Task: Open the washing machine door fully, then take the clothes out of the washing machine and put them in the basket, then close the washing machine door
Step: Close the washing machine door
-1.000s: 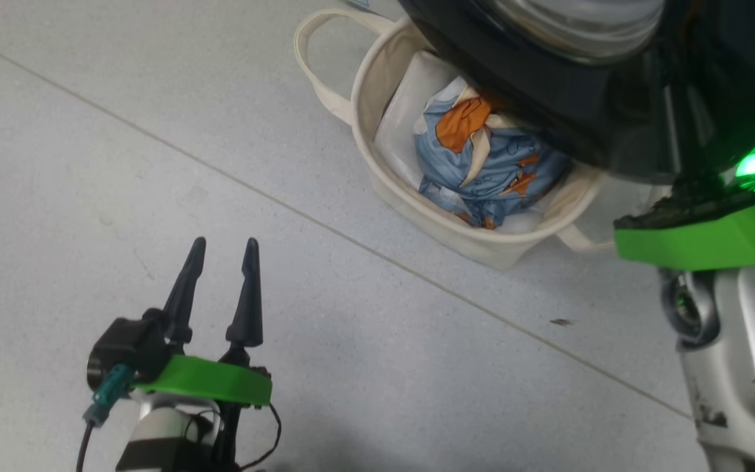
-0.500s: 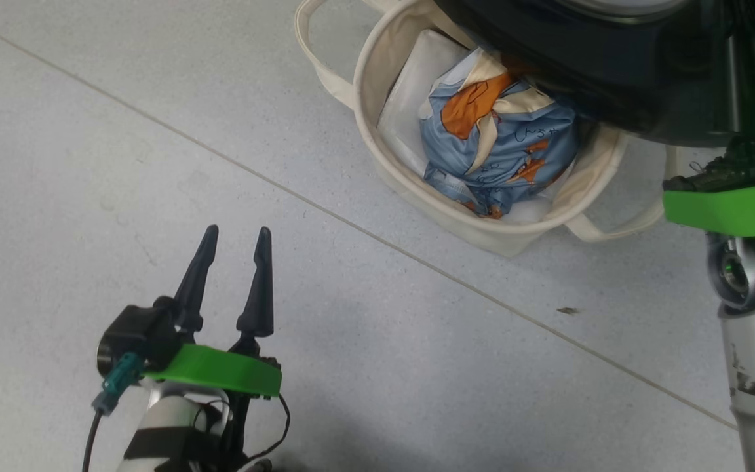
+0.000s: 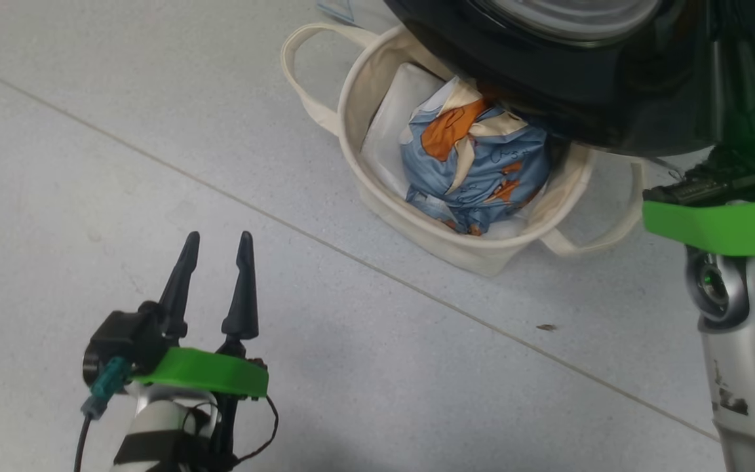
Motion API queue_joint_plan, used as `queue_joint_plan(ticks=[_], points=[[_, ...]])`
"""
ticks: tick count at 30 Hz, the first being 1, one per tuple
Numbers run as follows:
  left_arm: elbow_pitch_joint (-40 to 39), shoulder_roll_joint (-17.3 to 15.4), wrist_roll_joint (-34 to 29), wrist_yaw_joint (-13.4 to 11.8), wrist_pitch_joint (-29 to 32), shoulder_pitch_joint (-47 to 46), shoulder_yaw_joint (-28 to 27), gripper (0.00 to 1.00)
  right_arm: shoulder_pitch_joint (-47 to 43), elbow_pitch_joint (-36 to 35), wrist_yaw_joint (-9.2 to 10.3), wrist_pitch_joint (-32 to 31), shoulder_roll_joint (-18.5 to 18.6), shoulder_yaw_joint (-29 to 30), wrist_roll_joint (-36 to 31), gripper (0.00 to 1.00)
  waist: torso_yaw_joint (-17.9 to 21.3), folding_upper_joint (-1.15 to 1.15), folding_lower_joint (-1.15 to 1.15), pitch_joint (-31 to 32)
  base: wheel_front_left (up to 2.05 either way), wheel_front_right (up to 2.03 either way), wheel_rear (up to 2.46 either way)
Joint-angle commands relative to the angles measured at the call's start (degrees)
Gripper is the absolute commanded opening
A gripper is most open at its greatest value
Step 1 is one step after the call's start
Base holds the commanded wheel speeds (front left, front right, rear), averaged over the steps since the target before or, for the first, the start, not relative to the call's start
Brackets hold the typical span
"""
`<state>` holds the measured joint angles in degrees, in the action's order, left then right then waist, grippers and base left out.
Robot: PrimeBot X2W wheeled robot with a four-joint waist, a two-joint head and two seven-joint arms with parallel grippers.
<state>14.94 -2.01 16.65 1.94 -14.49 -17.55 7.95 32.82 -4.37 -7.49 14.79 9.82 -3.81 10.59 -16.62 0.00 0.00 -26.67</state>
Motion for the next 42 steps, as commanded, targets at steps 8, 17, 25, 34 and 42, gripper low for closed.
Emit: queue_joint_plan(ticks=[8,17,25,34,42], points=[[-1.12,-0.87,-0.74,0.69,-0.51,0.92,-2.51,1.00,-0.40,-0.28,0.00,0.21,-0.63,3.22,0.63,0.00,1.08,0.00,0.00,0.03,0.00,0.00,0.00],[-1.14,-0.87,-0.43,0.43,-0.51,0.20,-1.90,1.00,3.55,3.88,0.00,0.21,1.52,6.02,2.43,0.00,0.14,0.00,0.00,-2.18,0.00,0.00,0.00],[-1.17,-0.87,0.13,-0.02,-0.51,-0.30,-0.66,1.00,8.57,7.99,0.00,0.21,2.95,9.26,4.17,0.00,-1.21,0.00,0.00,-3.99,0.00,0.00,0.00],[-1.21,-0.87,0.00,-0.22,-0.51,-0.68,-0.13,1.00,13.40,13.18,0.00,0.21,4.04,12.12,6.41,0.00,-2.18,0.00,0.00,-5.24,0.00,0.00,0.00],[-2.41,-0.87,0.70,-0.45,-0.51,-1.12,-0.96,1.00,16.21,14.82,0.00,0.21,4.82,12.59,6.78,0.00,-2.51,0.00,0.00,-6.52,0.00,0.00,0.00]])
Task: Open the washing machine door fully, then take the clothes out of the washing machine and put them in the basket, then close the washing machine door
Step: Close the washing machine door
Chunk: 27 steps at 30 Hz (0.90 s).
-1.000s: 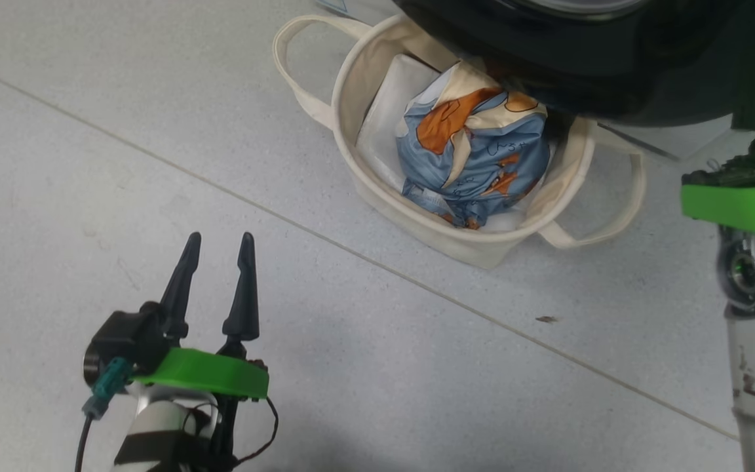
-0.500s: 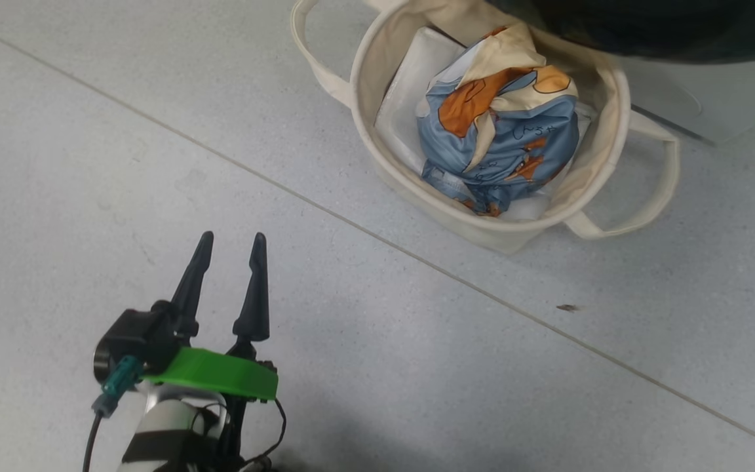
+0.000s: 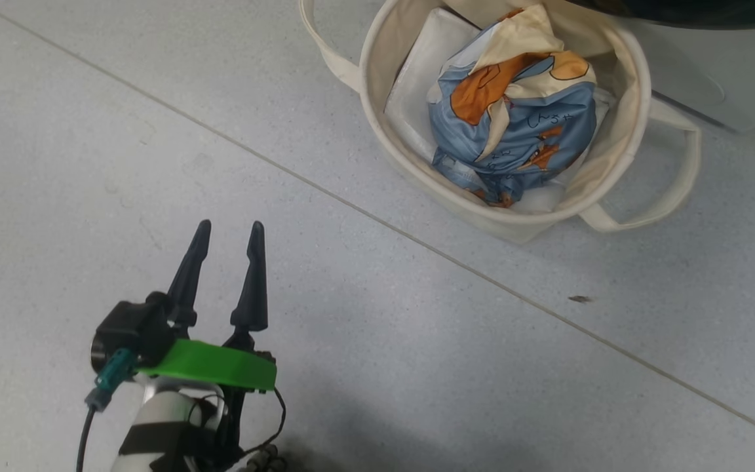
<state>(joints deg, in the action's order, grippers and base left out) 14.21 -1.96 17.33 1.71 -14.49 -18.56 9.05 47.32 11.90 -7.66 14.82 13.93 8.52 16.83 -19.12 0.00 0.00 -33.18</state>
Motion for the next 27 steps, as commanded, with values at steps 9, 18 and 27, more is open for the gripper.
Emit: queue_joint_plan(ticks=[9,18,27], points=[[-1.34,-0.92,-0.62,0.15,-0.51,0.20,-2.60,1.00,-0.50,-2.29,0.17,0.18,-0.02,-0.91,1.02,0.00,0.86,0.00,0.00,1.98,0.00,0.00,0.00],[-0.51,-0.92,-1.73,0.90,-0.51,0.82,-3.95,1.00,-8.57,-6.40,0.17,0.18,-2.06,-6.46,0.77,0.00,3.70,0.00,0.00,7.74,0.00,0.00,0.00],[0.31,-0.92,-3.47,2.16,-0.51,3.31,-6.66,1.00,-21.28,-11.41,0.17,0.18,-2.77,-14.41,-1.24,0.00,8.12,0.00,0.00,17.00,0.00,0.00,0.00]])
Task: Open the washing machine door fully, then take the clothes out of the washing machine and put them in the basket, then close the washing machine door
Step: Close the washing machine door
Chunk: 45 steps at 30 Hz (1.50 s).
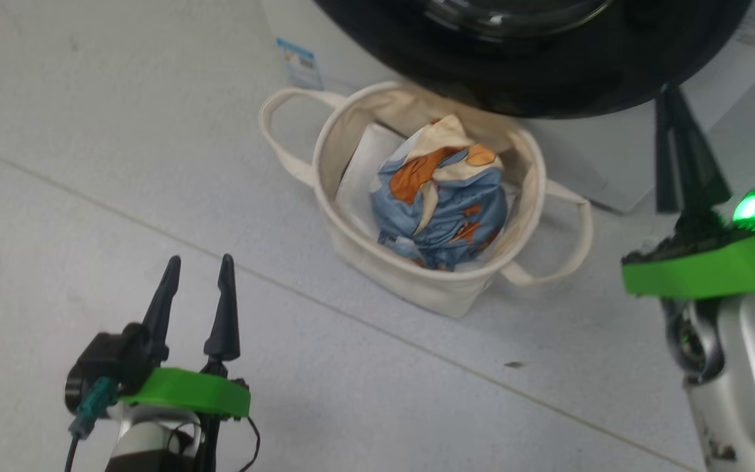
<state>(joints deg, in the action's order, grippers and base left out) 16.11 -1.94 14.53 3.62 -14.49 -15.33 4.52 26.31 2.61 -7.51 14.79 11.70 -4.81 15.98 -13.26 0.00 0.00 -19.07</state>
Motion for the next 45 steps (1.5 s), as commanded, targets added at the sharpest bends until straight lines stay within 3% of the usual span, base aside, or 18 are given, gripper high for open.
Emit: queue_joint_plan(ticks=[1,7,19,20,21,27,45], points=[[-1.78,-0.94,-0.85,0.37,-0.51,0.48,-2.56,1.00,-1.63,-2.45,0.02,0.21,-0.71,-1.76,-0.73,0.00,2.84,0.00,0.00,3.78,0.00,0.00,0.00],[-2.29,-0.94,-2.39,1.29,-0.51,2.64,-4.06,1.00,-8.63,-3.32,0.02,0.21,-2.46,-2.63,-2.39,0.00,6.08,0.00,0.00,7.31,0.00,0.00,0.00],[-4.99,-0.94,-5.09,2.61,-0.51,5.19,-6.98,1.00,-17.57,-0.95,0.02,0.21,-7.10,5.90,-5.31,0.00,11.09,0.00,0.00,10.16,0.00,0.00,0.00],[-5.12,-0.95,-5.35,2.71,-0.51,5.44,-7.12,1.00,-18.03,-0.57,0.02,0.21,-7.47,6.94,-5.54,0.17,11.40,0.00,0.00,10.35,0.00,0.00,0.00],[-5.24,-0.97,-5.55,2.80,-0.51,5.70,-7.32,1.00,-18.47,0.00,0.02,0.21,-7.79,7.86,-5.72,1.00,11.68,0.00,0.00,10.57,0.00,0.00,0.00],[-5.77,-1.07,-5.65,3.22,-0.51,6.86,-8.91,1.00,-19.75,3.61,0.02,0.21,-8.72,11.44,-7.01,1.00,12.91,0.00,0.00,11.40,0.00,0.00,0.00],[-4.06,-1.66,-6.92,3.78,-0.51,8.12,-7.65,1.00,-20.52,2.20,0.02,0.21,-8.81,8.35,-3.64,1.00,12.89,0.00,0.00,12.70,0.00,0.00,0.00]])
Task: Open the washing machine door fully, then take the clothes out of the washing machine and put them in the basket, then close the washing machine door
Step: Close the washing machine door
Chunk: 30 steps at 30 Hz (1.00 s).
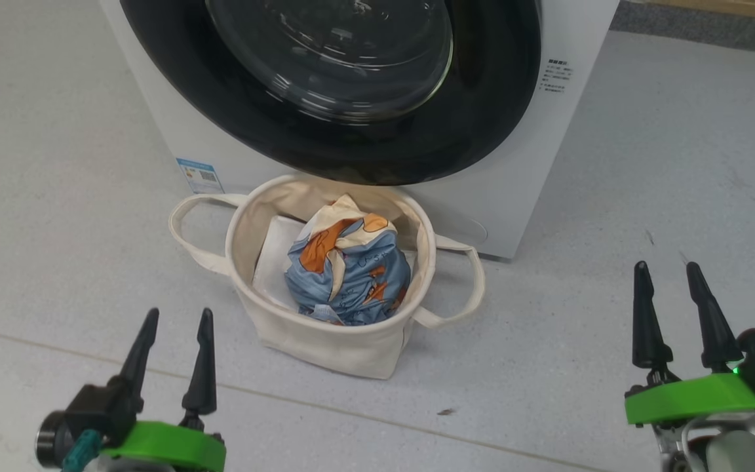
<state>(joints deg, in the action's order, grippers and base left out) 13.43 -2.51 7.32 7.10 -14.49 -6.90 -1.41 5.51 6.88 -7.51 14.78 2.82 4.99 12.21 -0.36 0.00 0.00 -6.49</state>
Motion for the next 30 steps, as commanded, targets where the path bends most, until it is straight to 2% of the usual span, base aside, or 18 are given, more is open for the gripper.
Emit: queue_joint_plan(ticks=[1,8,17,30], points=[[-0.75,-1.14,0.30,0.31,-0.51,-0.26,-1.53,1.00,0.12,-2.18,0.02,0.22,0.07,-1.63,0.08,1.00,-0.01,0.00,0.00,0.24,0.00,0.00,0.00],[2.31,-1.72,0.72,0.36,-0.51,-0.43,0.39,1.00,-0.55,-2.73,0.02,0.22,0.06,-3.15,-0.95,1.00,0.01,0.00,0.00,0.60,0.00,0.00,0.00],[0.97,-2.91,0.36,0.37,-0.51,-0.18,2.62,1.00,-0.66,-2.84,0.02,0.22,0.06,-3.12,-1.23,1.00,0.10,0.00,0.00,0.71,0.00,0.00,0.00],[-0.37,-2.42,-0.20,0.38,-0.51,-0.31,1.31,1.00,-0.05,-2.96,0.02,0.22,0.06,-3.20,-1.41,1.00,0.17,0.00,0.00,-0.50,0.00,0.00,0.00]])
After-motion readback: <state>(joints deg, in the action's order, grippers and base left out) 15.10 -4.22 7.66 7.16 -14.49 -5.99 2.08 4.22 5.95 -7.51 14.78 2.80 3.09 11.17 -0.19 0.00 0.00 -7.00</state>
